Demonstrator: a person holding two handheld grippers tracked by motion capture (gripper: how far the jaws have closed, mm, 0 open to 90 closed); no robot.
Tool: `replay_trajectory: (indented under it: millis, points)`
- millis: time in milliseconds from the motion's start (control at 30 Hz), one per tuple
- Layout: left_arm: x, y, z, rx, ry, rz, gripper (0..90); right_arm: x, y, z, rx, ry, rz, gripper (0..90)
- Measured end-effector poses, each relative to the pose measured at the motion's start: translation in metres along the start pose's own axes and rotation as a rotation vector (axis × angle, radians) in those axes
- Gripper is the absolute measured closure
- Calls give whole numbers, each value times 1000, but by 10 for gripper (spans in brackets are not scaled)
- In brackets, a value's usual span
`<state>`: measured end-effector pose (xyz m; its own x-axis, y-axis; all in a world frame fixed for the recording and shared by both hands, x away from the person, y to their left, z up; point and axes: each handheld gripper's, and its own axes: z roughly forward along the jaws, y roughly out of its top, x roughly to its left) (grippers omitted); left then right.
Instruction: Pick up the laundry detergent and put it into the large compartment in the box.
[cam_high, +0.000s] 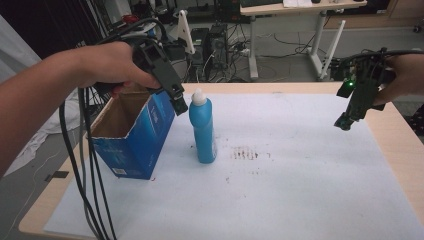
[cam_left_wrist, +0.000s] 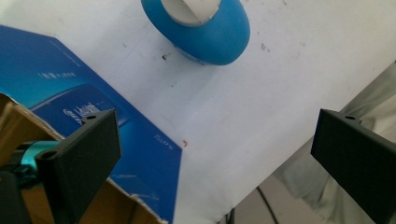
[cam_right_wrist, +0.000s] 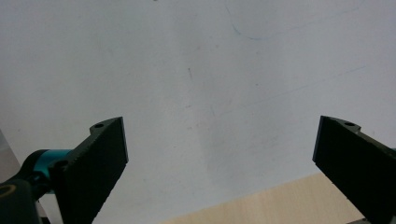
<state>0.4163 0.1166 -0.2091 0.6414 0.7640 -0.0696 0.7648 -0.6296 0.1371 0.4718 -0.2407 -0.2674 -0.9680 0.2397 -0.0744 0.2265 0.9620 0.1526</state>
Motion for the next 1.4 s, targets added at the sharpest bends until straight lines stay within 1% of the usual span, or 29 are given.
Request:
replay_trajectory:
  millis: [33, 67, 100, 133, 200, 333, 433, 500, 567, 600, 667, 700, 733, 833, 867, 900, 967, 1033, 1067, 1200, 1233, 1267, 1333, 1400]
  points:
    - [0, 1, 1, -1, -5, -38, 18, 0, 0, -1, 1, -1, 3, 23]
    - [0, 2, 1, 2, -10, -63, 18, 0, 0, -1, -1, -2, 4, 23]
    - [-1, 3, 1, 3, -15, -76, 18, 0, 0, -1, -3, -2, 7, 23]
    - [-1, 4, 2, 0, -18, -101, 18, 0, 0, -1, -2, -2, 6, 23]
    - [-1, 5, 2, -6, -15, -145, 18, 1, 0, -1, -2, -3, 6, 23]
    - [0, 8, 1, -27, -19, -260, 18, 1, 0, -1, -3, -3, 6, 23]
    - [-1, 12, 1, -35, -6, -324, 18, 0, 0, 0, -4, -5, 4, 23]
    - [0, 14, 1, -35, -7, -365, 18, 0, -1, 1, 1, -6, 2, 23]
    - [0, 17, 3, -33, -3, -393, 18, 0, 0, 1, 8, -9, 4, 23]
    - [0, 19, 3, -26, -1, -404, 18, -1, -1, 1, 3, -10, 2, 23]
    - [0, 21, 4, -22, 10, -417, 18, -1, -1, 1, -3, -11, 0, 23]
    - [-1, 23, 5, -25, 13, -430, 18, -1, -1, 1, -4, -11, 1, 23]
    - [-1, 24, 5, -19, 13, -436, 18, -1, -1, 1, -4, -11, -1, 23]
    - [0, 27, 7, -26, -13, -480, 18, -2, -1, 1, -3, -14, -3, 23]
    - [1, 28, 6, -32, -8, -496, 18, -2, -1, 2, -9, -14, -8, 23]
    - [2, 28, 6, -35, -4, -510, 18, -2, -1, 2, -5, -16, -5, 23]
    - [2, 30, 6, -43, 6, -549, 18, -2, -1, 2, -5, -15, -9, 23]
    - [2, 31, 7, -48, -4, -576, 18, -2, -1, 2, -10, -16, -13, 23]
    - [1, 32, 8, -49, 0, -596, 18, -2, 0, 3, -11, -15, -13, 23]
    - [0, 35, 12, -41, 23, -647, 17, -1, 1, 3, -15, -16, -19, 23]
    - [0, 36, 13, -45, 33, -658, 18, -1, 1, 3, -16, -15, -21, 23]
    - [-1, 37, 14, -44, 44, -667, 17, -1, 1, 3, -17, -17, -21, 23]
    - [-2, 39, 14, -47, 52, -684, 18, -1, 1, 2, -22, -19, -26, 23]
    - [-4, 41, 15, -43, 75, -695, 18, -1, 0, 3, -28, -18, -30, 23]
